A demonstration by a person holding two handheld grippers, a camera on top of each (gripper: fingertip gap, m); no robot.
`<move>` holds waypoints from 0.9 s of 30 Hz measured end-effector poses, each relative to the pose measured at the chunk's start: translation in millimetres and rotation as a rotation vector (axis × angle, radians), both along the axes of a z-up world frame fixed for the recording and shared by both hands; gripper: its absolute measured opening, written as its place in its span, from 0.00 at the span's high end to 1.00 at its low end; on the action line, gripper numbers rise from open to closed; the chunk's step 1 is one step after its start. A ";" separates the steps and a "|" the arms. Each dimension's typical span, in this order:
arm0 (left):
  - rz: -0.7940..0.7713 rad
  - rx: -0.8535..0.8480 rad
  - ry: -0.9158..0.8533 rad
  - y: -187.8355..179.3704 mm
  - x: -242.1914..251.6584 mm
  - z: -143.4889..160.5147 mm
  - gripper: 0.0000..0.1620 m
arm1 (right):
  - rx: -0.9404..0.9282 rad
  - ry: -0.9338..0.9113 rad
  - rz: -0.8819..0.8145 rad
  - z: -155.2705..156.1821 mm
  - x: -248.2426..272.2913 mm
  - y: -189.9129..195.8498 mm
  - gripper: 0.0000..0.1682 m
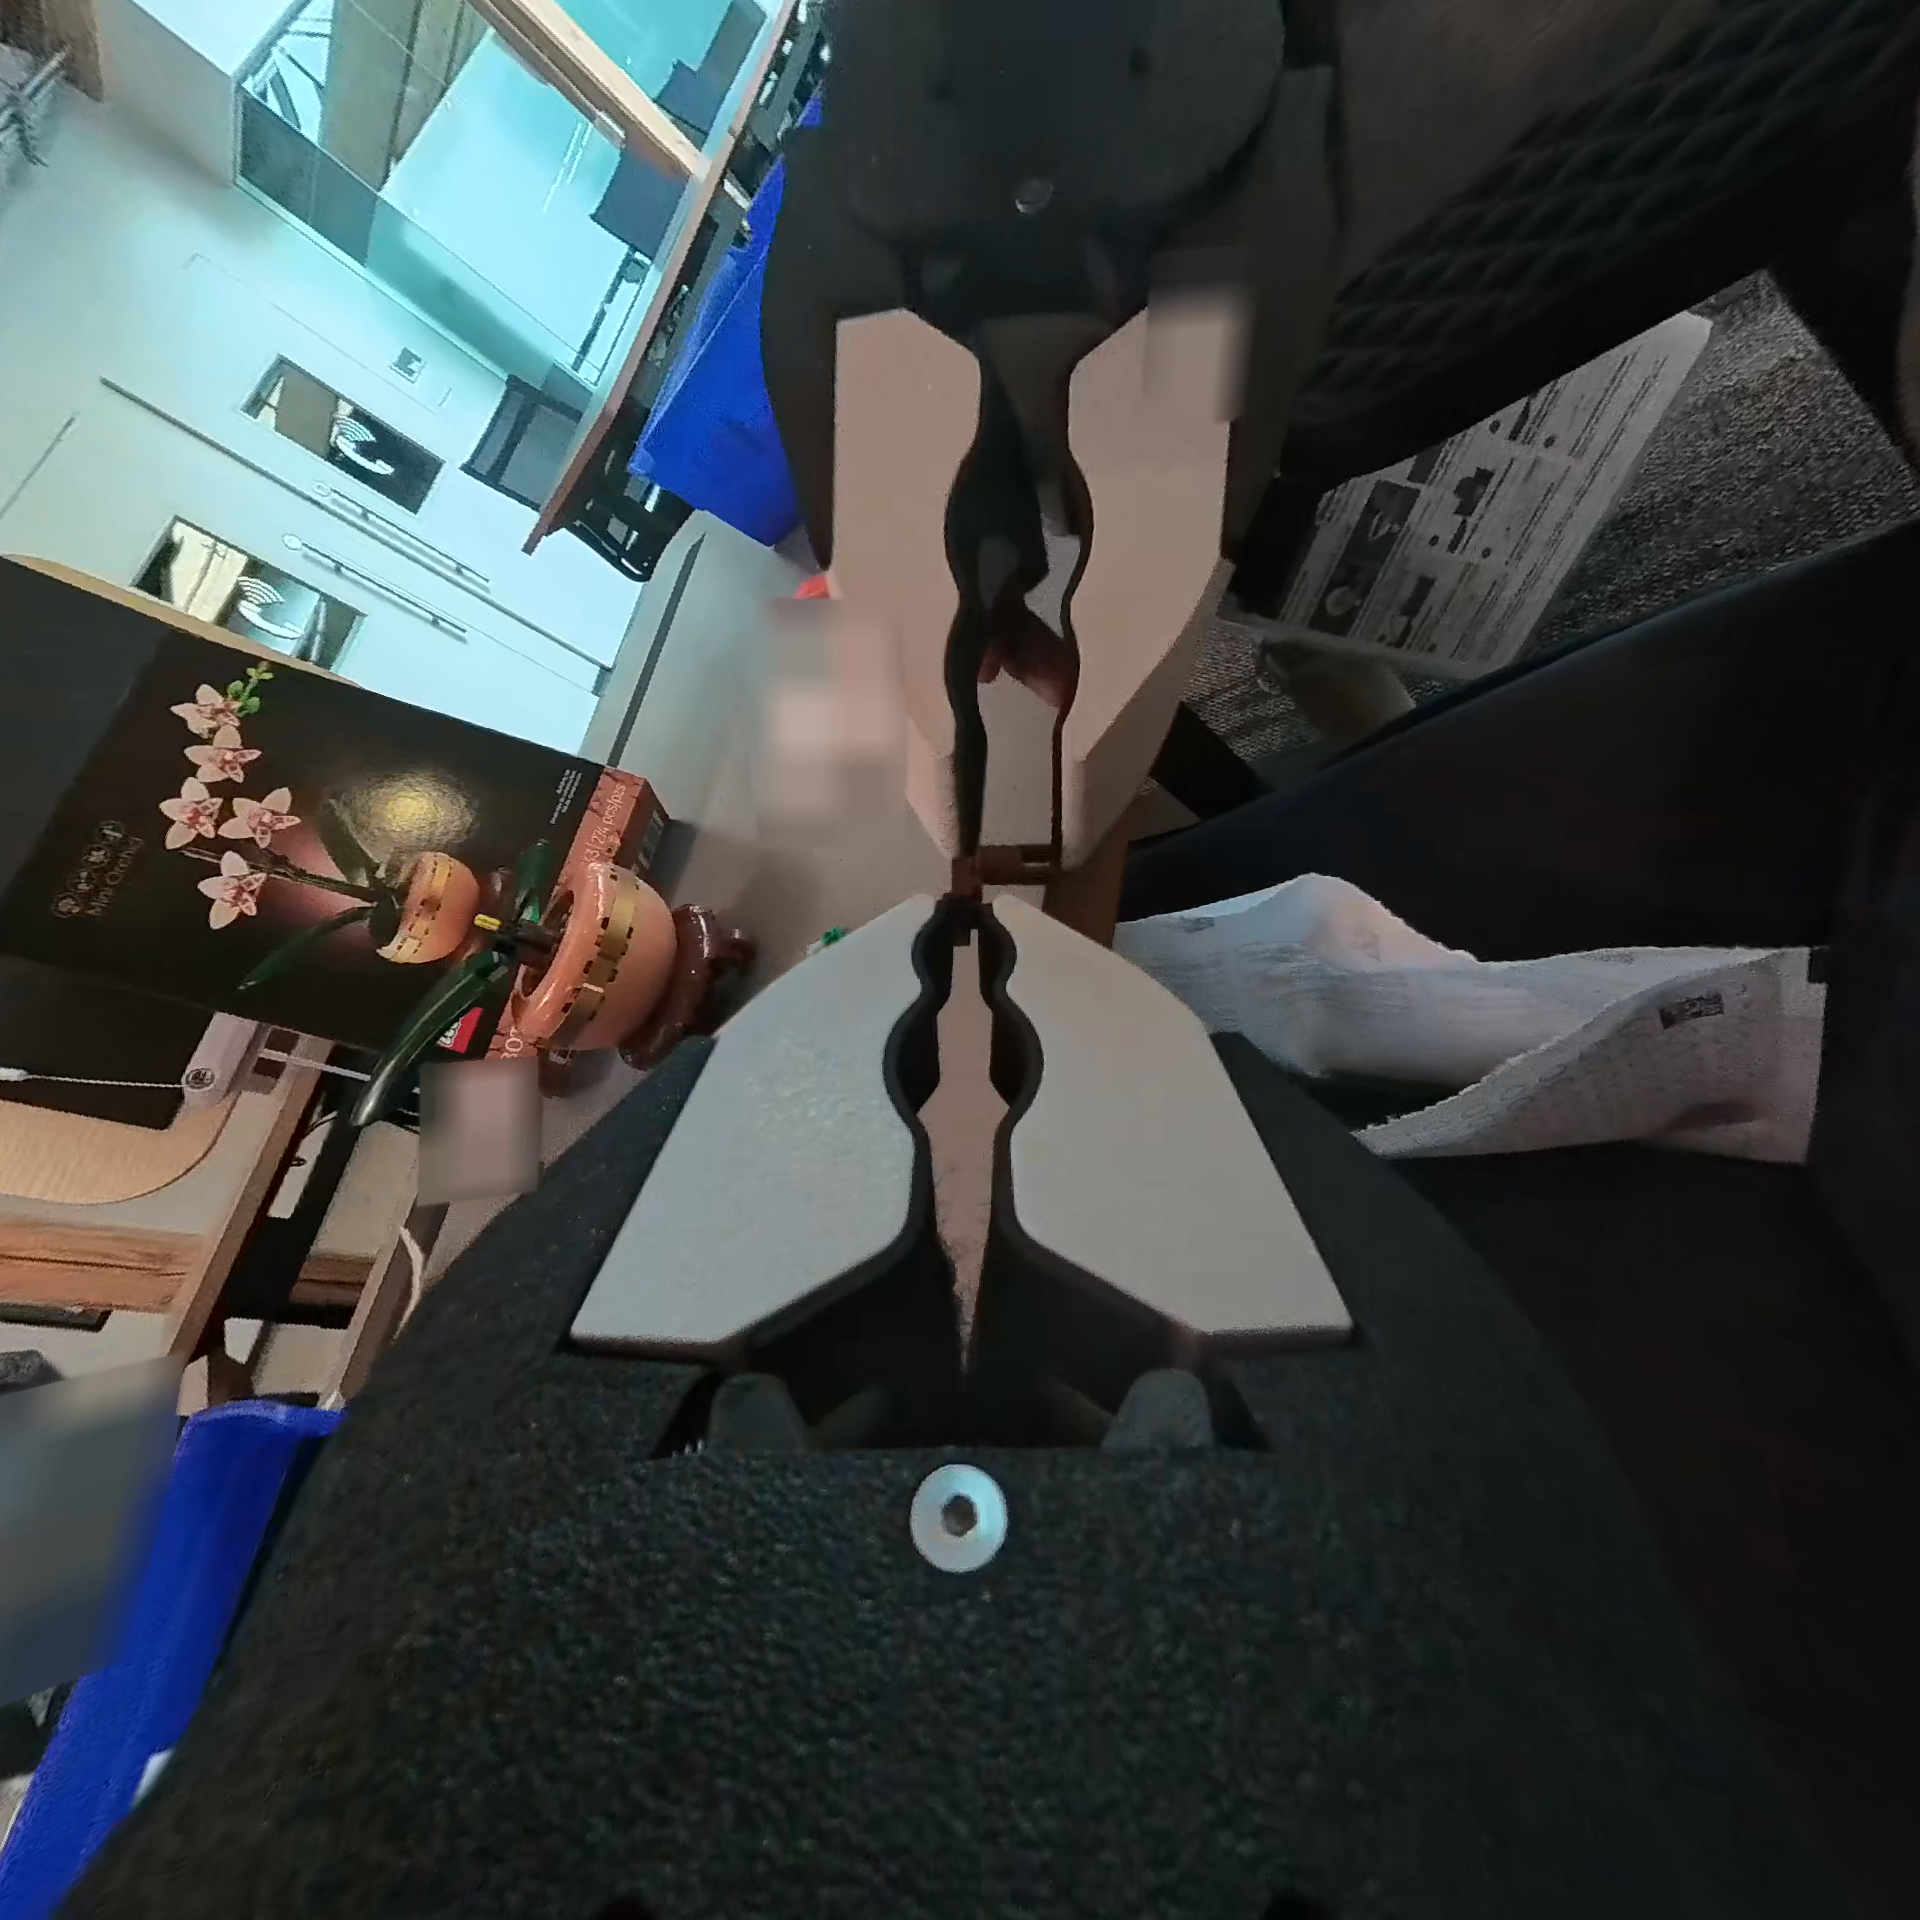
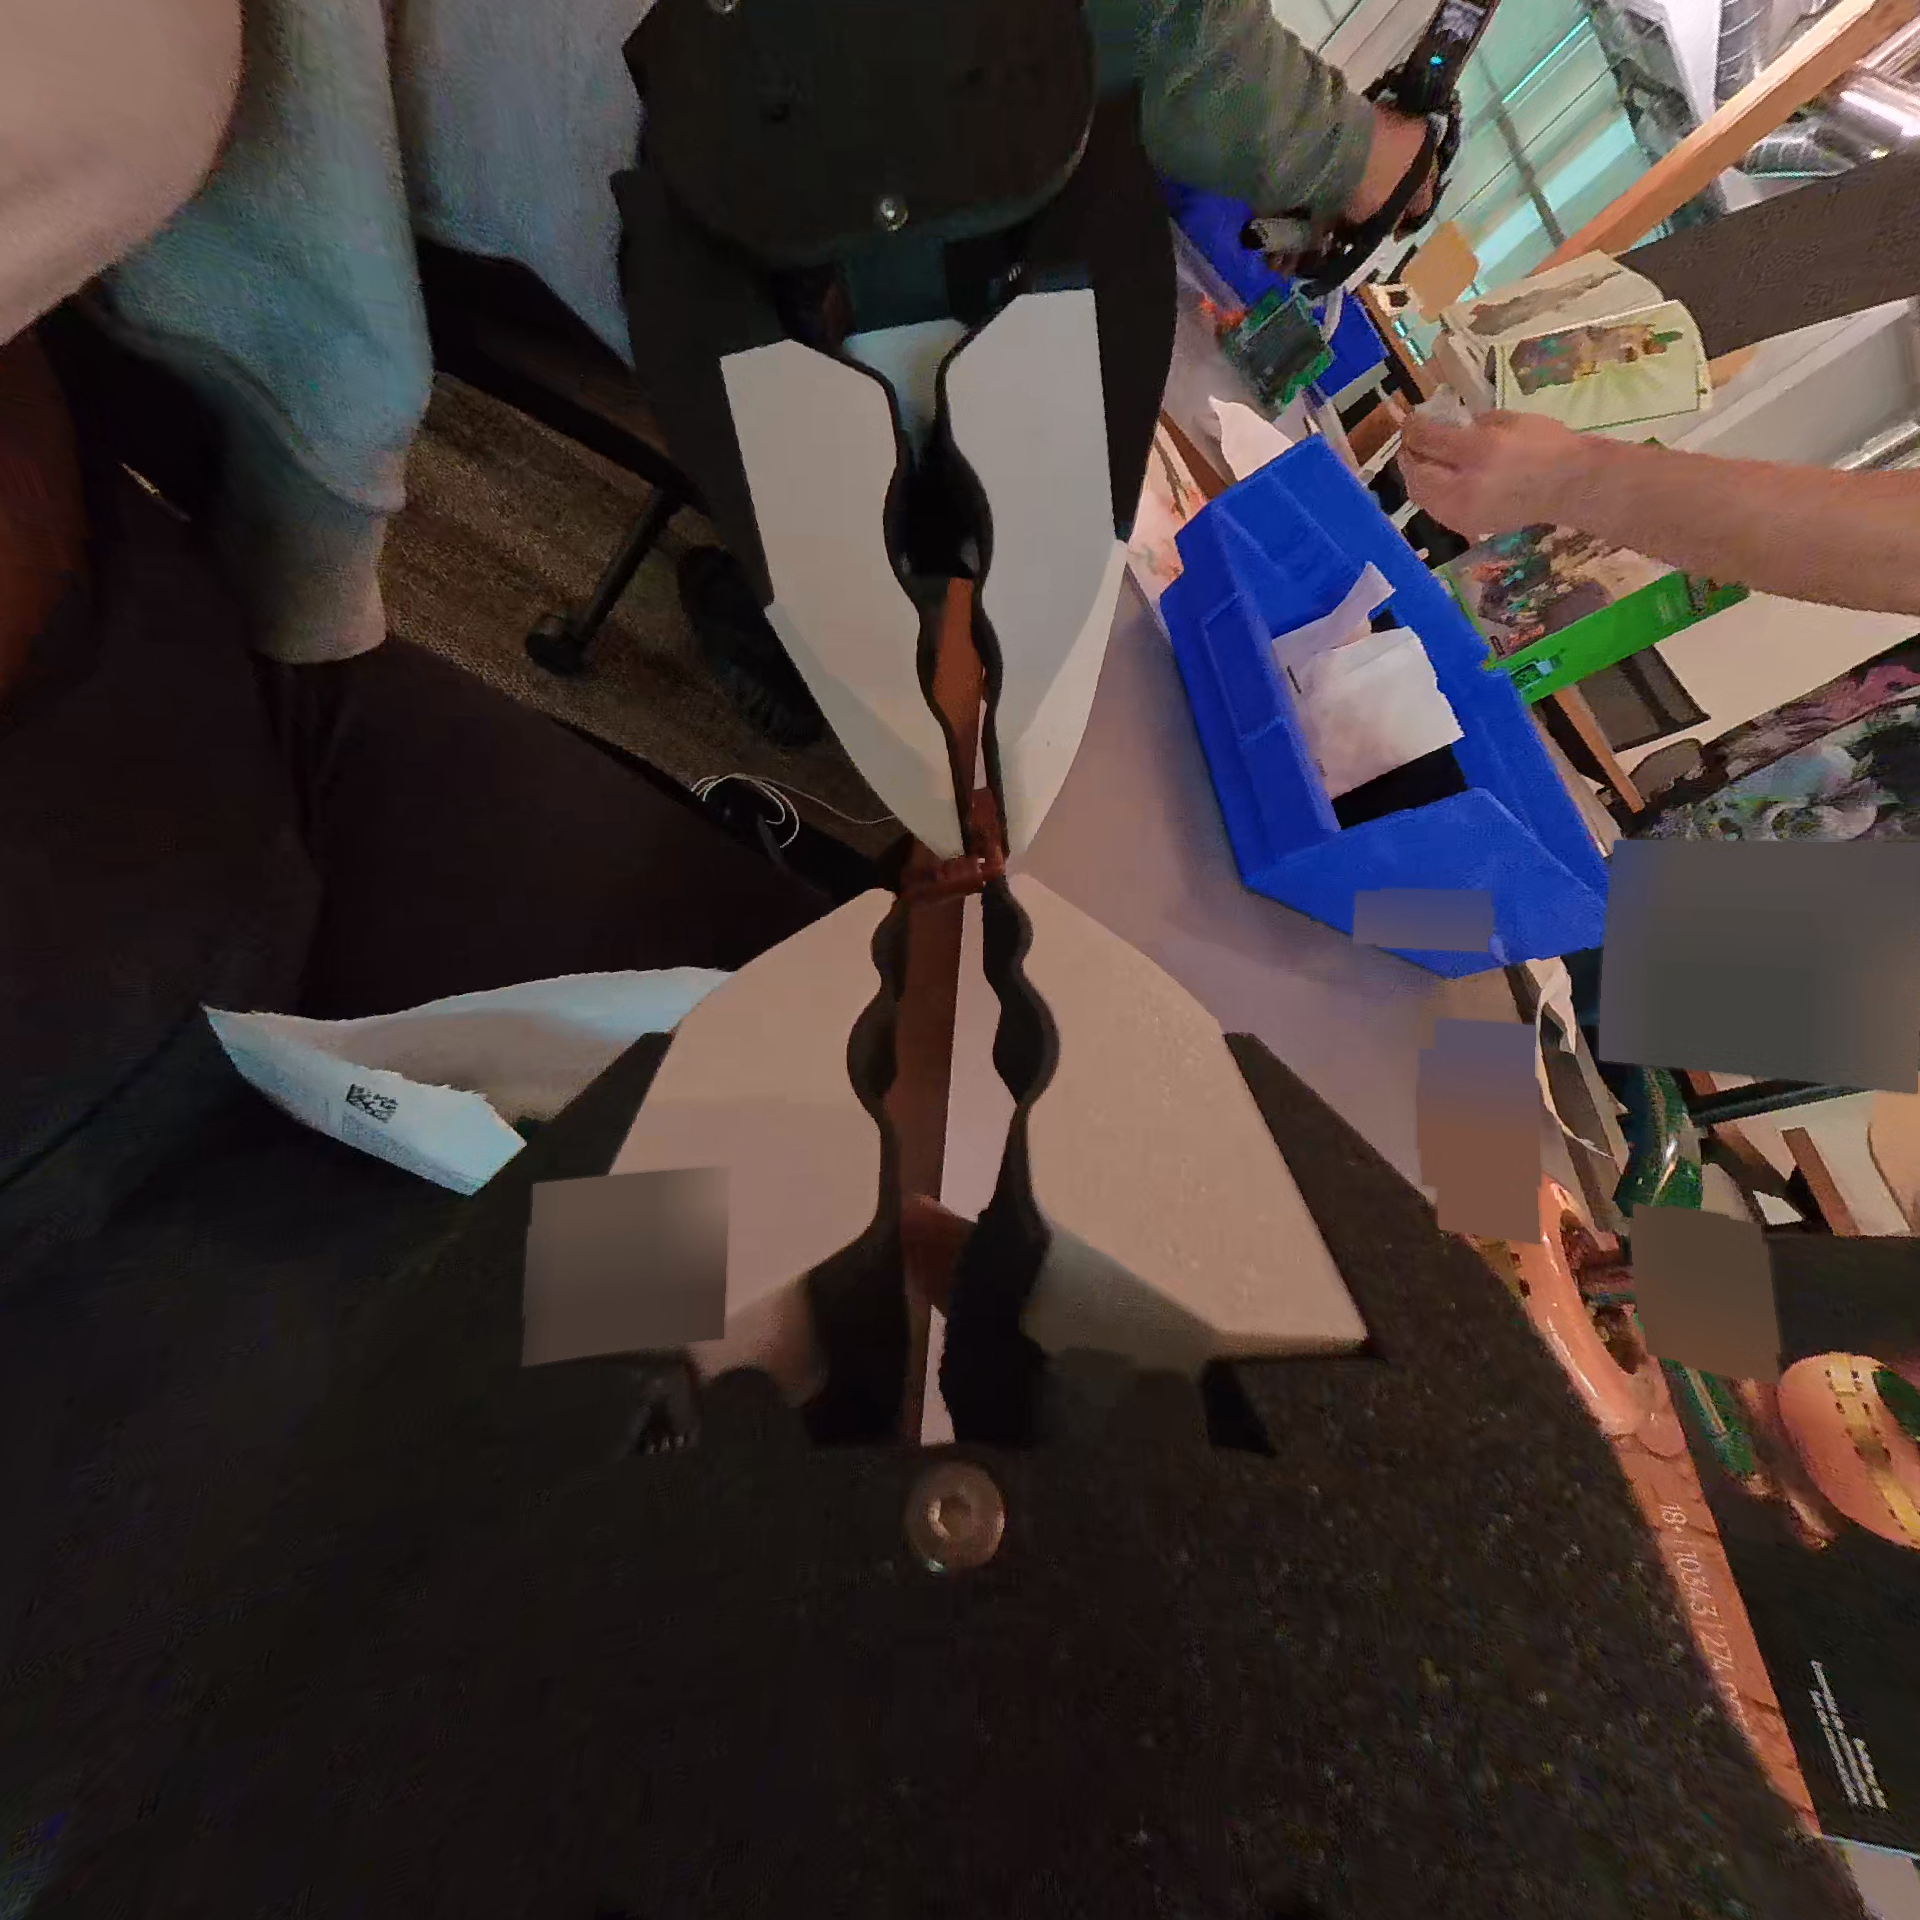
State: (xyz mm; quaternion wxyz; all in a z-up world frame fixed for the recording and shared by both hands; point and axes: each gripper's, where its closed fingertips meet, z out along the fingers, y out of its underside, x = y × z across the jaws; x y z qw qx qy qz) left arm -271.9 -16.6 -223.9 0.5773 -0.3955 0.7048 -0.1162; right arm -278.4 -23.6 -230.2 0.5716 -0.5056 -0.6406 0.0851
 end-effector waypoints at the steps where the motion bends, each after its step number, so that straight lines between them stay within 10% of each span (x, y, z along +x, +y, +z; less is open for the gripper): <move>1: -0.003 -0.003 0.006 -0.6 0.2 -2.0 0.98 | -0.001 -0.008 0.001 -1.4 0.2 -0.8 0.92; 22: 0.362 -0.482 -0.194 3.6 15.6 -70.6 0.98 | -0.008 -0.410 -0.201 -68.1 22.0 1.8 1.00; 25: 0.452 -0.447 -0.345 30.0 3.9 -44.0 1.00 | -0.292 -0.373 0.202 -98.3 -23.9 -74.6 1.00; 27: 0.455 -0.410 -0.329 35.9 2.2 -36.9 1.00 | 0.026 -0.553 0.002 -98.8 -0.2 -28.7 1.00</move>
